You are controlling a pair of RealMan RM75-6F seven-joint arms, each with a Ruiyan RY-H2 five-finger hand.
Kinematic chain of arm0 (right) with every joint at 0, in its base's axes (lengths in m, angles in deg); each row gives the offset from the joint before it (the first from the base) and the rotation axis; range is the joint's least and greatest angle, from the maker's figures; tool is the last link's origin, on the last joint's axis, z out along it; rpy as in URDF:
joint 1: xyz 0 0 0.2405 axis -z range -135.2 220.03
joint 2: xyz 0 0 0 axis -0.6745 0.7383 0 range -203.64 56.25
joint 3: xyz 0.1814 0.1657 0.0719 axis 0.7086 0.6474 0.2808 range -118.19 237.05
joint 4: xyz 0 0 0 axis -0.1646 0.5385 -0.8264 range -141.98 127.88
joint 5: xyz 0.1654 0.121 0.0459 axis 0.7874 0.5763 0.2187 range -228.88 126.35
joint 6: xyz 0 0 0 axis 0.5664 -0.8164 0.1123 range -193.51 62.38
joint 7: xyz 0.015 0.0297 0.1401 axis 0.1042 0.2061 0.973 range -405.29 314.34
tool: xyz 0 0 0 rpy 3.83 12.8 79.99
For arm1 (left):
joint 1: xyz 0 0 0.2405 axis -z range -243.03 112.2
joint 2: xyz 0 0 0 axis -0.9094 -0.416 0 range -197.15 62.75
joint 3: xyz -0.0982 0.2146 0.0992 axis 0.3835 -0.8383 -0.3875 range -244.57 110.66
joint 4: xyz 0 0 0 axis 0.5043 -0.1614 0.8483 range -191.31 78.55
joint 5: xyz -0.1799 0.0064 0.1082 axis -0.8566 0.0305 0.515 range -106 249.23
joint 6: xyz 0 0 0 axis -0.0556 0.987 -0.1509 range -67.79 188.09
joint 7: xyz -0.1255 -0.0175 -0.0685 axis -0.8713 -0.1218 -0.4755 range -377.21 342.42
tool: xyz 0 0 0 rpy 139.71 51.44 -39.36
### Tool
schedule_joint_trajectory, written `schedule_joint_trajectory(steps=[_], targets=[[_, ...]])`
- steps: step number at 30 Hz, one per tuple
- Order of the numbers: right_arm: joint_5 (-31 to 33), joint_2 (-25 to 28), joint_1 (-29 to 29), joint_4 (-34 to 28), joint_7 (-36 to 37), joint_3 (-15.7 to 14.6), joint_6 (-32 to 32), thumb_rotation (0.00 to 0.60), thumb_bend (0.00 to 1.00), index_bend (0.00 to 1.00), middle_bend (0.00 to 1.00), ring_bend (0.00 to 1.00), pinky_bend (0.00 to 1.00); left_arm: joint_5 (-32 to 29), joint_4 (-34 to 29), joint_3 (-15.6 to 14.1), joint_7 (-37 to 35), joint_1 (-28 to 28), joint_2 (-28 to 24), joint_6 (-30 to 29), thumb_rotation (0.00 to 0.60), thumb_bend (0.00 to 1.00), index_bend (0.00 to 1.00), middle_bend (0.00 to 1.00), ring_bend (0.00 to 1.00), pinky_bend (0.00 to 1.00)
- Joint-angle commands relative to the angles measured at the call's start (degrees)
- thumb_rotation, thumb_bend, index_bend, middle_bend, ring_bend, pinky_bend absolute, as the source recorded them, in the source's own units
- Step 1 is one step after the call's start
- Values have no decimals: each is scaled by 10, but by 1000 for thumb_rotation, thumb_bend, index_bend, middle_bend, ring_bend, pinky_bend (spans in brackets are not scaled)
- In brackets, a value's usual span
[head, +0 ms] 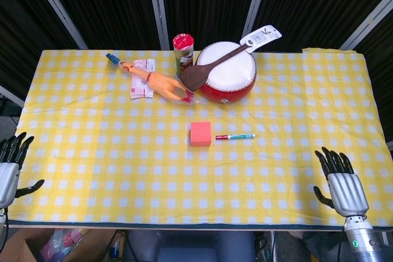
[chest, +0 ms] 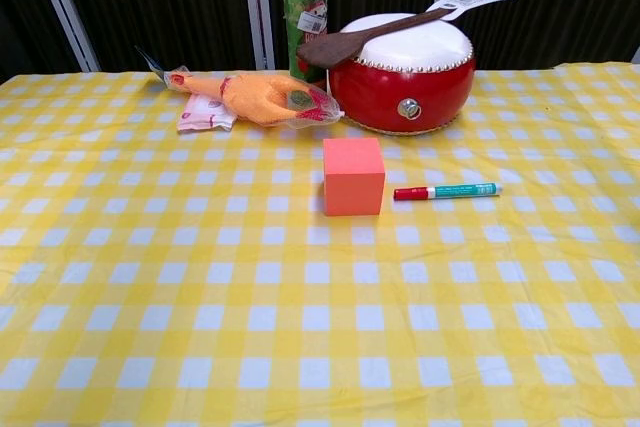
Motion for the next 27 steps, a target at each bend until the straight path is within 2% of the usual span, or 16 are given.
schedule_joint_trajectory(steps=[1, 20, 27], targets=[[0, 0, 0, 0, 0, 0, -1, 600, 402, 0, 0, 0, 0, 1, 0, 0, 2, 0, 1, -1, 600, 0, 0, 0, 0, 0], [-2, -7, -10, -11, -13, 10, 1, 600, 402, 0, 0, 0, 0, 4, -2, -1, 14, -5, 10, -11, 600, 0, 0, 0, 0, 0], [22, 4, -49, -80, -43, 45, 33, 600, 403, 28, 0, 0, 0, 12, -2, -4, 7, -5, 6, -12, 600, 0, 0, 0, 0, 0]])
